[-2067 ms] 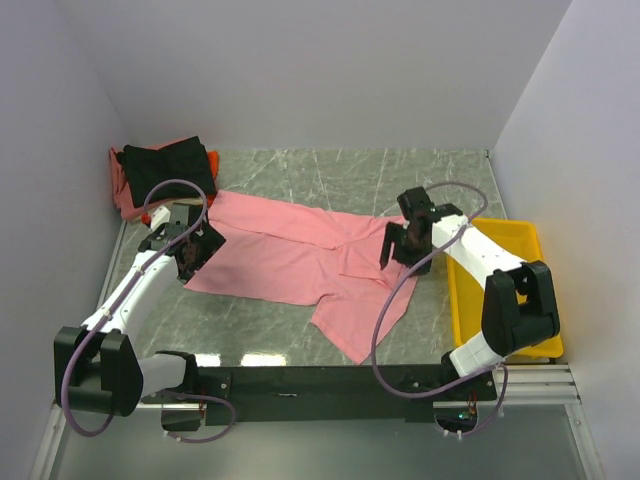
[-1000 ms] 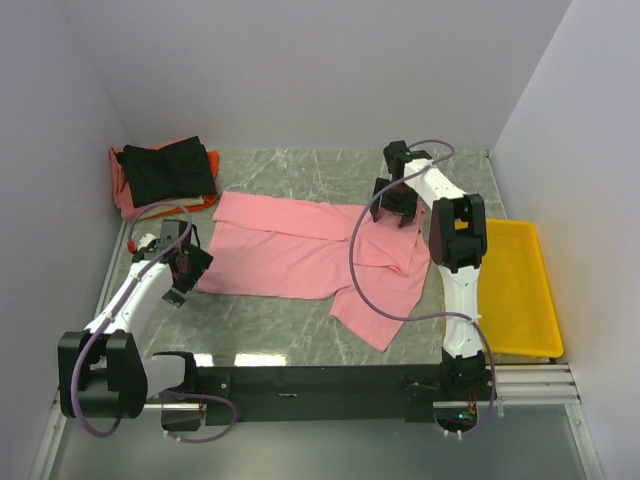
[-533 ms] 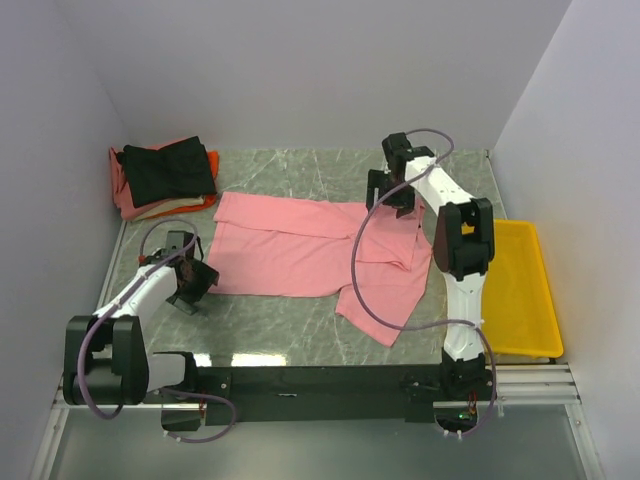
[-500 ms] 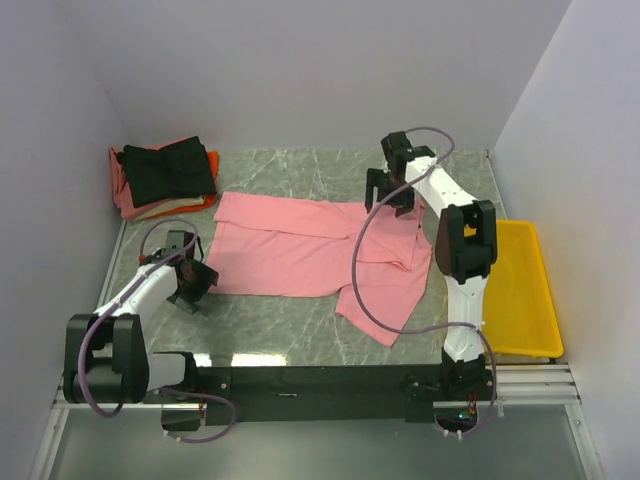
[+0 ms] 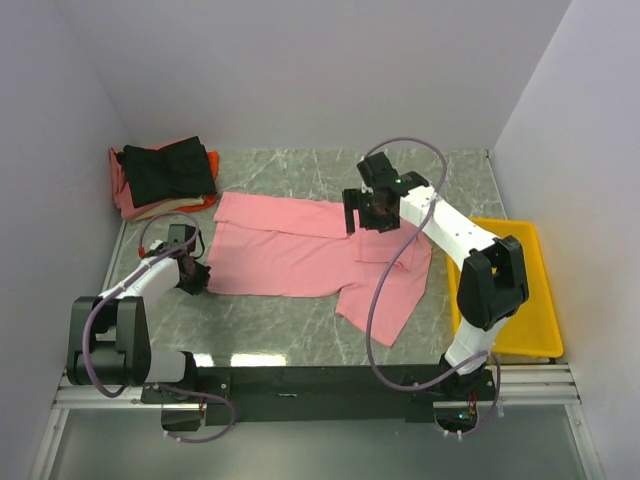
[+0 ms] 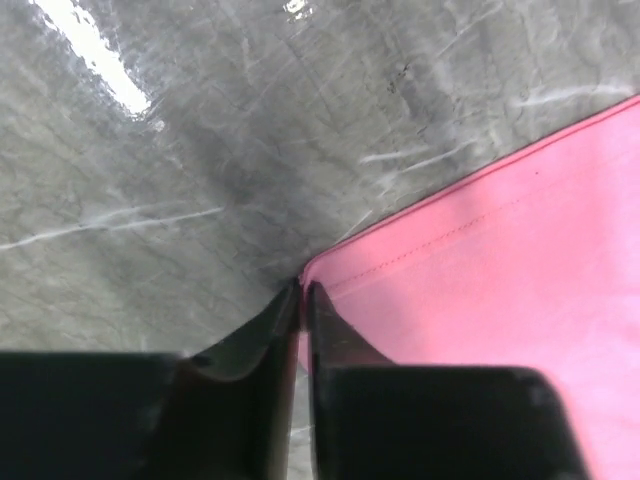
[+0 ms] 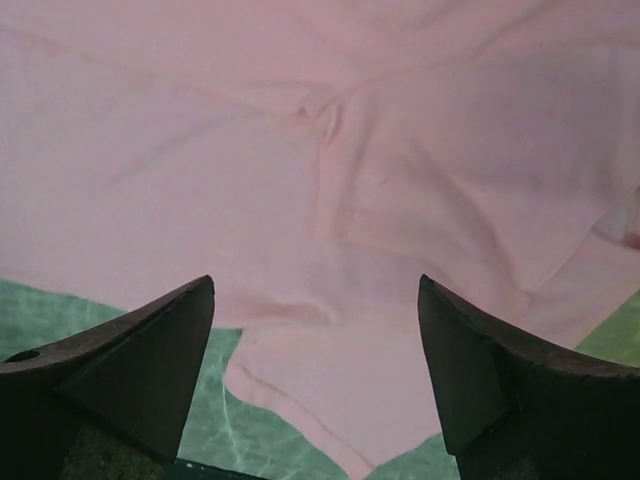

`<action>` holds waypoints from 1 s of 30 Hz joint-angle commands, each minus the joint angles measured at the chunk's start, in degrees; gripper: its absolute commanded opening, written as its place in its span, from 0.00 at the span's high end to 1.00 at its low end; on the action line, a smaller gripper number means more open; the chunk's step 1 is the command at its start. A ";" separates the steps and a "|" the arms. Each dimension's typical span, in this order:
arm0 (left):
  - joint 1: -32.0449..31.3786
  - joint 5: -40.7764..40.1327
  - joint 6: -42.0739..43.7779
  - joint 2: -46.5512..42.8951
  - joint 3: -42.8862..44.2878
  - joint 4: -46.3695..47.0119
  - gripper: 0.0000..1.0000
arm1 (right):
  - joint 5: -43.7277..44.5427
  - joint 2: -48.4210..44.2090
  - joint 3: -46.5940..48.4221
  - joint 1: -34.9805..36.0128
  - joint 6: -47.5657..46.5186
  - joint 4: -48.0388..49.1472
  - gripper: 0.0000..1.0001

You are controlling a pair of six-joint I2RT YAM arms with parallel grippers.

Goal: Fold and stack the t-shirts
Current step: Fold the tshirt

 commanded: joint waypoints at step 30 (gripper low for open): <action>0.12 -0.21 0.01 -6.76 -6.10 -1.86 1.00 | -0.40 -17.87 -43.09 25.79 13.79 0.60 0.32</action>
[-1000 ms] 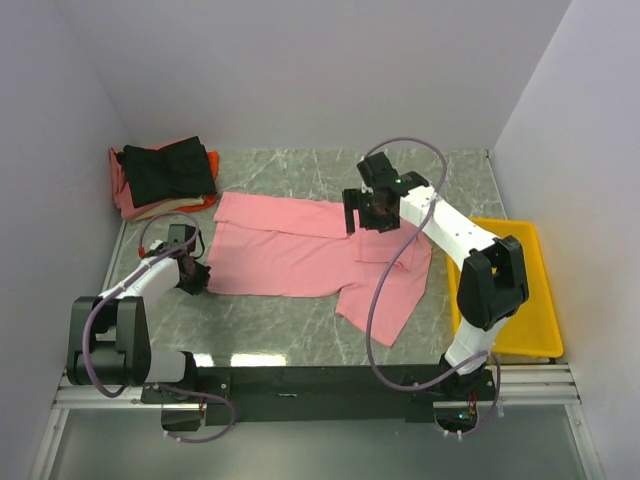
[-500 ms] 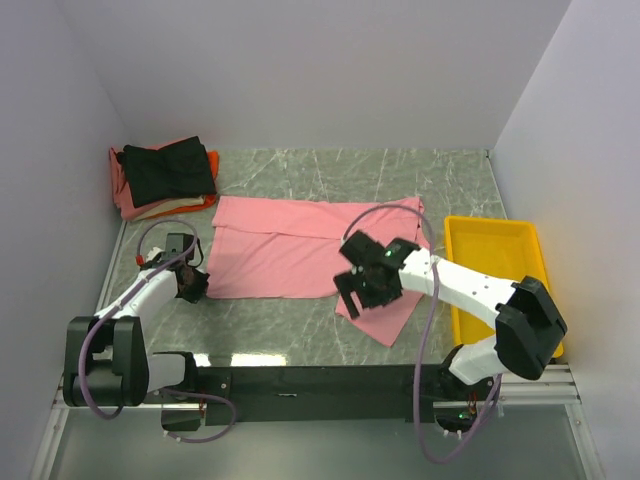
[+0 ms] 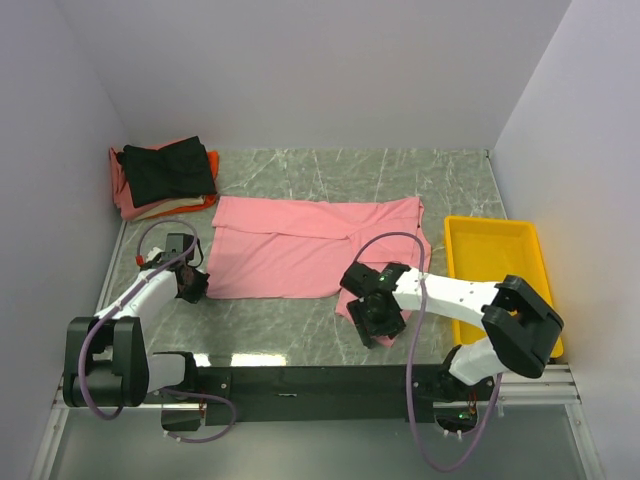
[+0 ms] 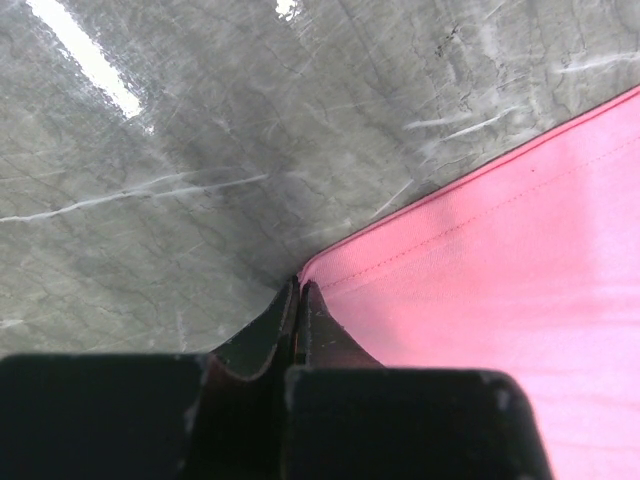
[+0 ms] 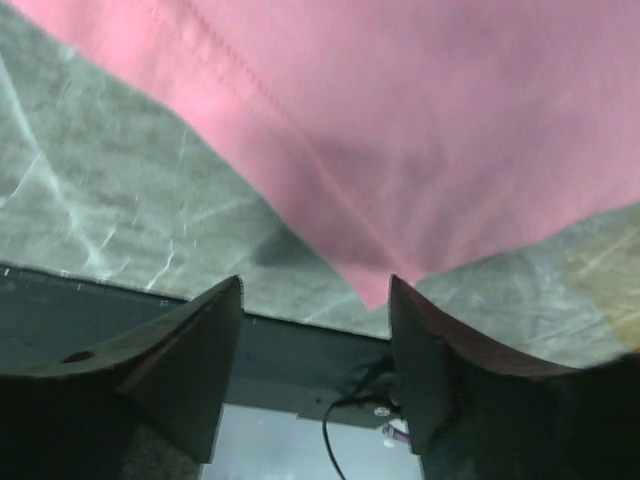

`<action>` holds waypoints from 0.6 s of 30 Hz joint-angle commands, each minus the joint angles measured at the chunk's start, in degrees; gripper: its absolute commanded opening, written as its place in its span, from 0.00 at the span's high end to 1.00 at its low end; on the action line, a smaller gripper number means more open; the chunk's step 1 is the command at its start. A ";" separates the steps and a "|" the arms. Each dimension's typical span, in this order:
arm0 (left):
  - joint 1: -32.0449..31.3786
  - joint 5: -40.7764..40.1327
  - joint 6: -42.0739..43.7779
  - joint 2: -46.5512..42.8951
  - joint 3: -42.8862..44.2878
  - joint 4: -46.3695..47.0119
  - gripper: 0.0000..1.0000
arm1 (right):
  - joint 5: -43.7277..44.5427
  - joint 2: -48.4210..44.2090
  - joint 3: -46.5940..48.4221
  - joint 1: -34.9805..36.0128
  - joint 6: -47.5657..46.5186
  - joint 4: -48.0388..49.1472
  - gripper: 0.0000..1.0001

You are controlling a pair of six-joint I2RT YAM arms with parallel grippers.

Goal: Fold and stack the t-shirts
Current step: Fold the tshirt

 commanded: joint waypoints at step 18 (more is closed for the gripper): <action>0.14 -1.15 -0.78 -5.17 -2.39 -5.30 0.99 | 1.15 0.85 -7.00 -0.97 5.65 5.82 1.00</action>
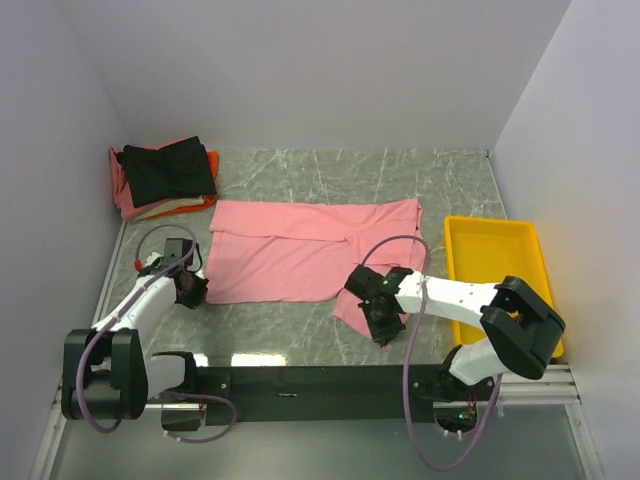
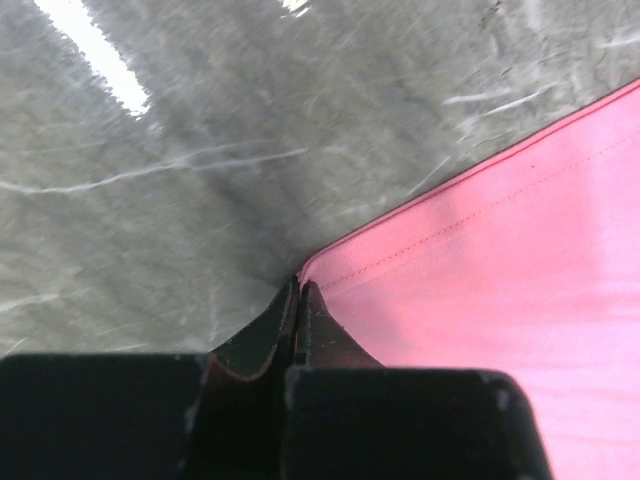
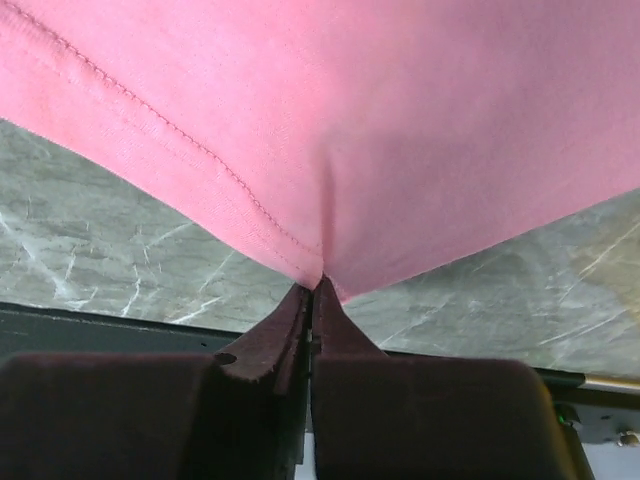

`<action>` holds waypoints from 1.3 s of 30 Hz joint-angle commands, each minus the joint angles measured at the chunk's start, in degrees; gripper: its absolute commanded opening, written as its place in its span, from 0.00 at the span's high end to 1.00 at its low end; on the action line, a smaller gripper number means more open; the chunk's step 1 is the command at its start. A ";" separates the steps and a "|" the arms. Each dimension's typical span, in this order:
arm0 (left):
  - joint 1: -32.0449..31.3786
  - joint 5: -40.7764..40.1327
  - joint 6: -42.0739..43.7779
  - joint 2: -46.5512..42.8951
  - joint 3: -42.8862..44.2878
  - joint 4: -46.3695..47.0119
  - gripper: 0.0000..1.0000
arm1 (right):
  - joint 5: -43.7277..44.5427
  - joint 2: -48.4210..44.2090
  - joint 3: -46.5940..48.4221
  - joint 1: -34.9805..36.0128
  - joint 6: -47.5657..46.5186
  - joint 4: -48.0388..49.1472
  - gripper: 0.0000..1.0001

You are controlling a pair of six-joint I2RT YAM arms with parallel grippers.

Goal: Fold and stack the t-shirts
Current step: Fold the tshirt

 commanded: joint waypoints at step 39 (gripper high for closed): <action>1.81 6.10 0.51 14.49 22.25 2.07 0.99 | 5.11 7.08 34.98 -29.75 -11.99 1.81 1.00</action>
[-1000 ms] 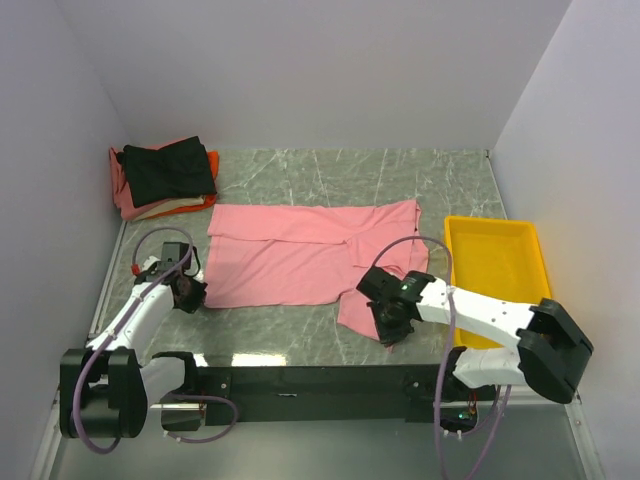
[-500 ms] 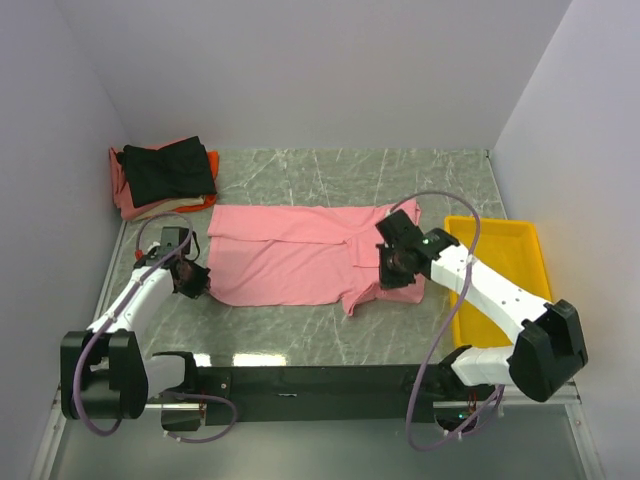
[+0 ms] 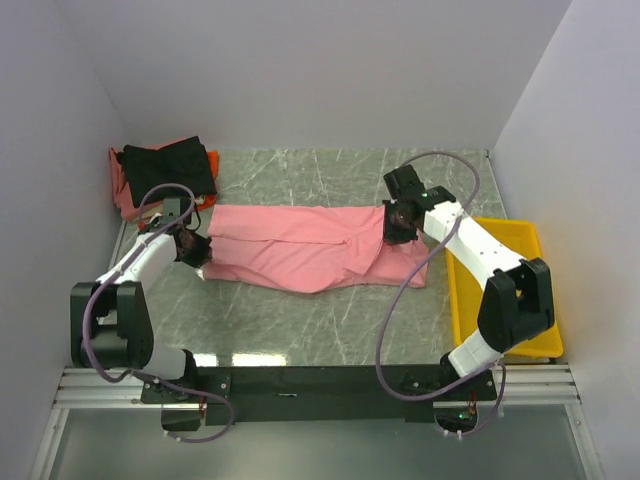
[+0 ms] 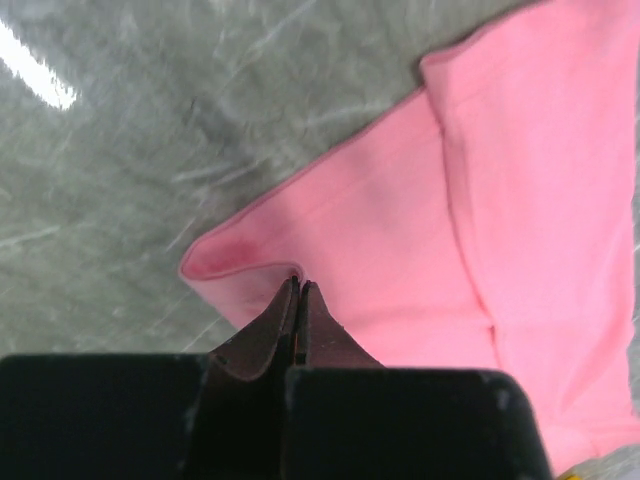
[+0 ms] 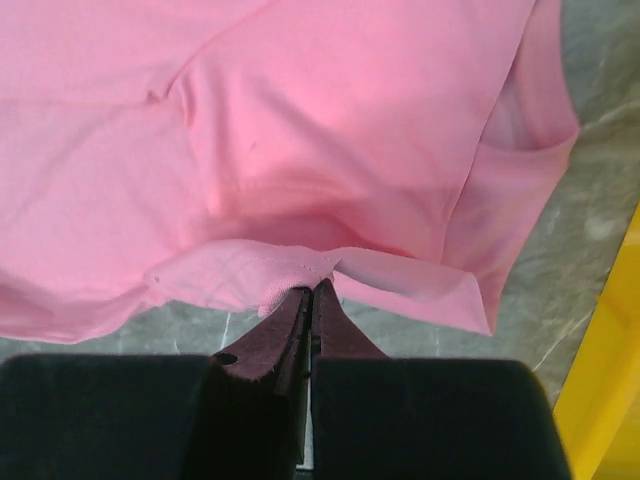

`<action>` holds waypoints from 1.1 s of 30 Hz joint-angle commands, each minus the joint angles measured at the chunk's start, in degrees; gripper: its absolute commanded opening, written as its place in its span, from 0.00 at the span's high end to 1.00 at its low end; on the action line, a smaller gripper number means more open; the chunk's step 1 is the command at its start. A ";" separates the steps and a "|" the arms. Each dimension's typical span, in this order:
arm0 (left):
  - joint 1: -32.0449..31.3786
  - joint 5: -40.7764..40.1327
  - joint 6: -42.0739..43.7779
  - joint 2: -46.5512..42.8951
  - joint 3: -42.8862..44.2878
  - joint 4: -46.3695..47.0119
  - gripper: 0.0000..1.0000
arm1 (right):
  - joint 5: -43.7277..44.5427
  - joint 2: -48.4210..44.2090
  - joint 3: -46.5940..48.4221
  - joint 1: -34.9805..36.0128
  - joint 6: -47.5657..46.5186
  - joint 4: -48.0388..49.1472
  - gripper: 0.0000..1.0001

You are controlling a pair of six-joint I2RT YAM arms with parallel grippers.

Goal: Fold and stack the t-shirts
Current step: Fold the tshirt

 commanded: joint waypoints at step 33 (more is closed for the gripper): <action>2.43 -6.59 3.04 5.67 12.30 -1.08 0.01 | -4.46 19.74 18.30 -7.82 -3.89 1.78 0.27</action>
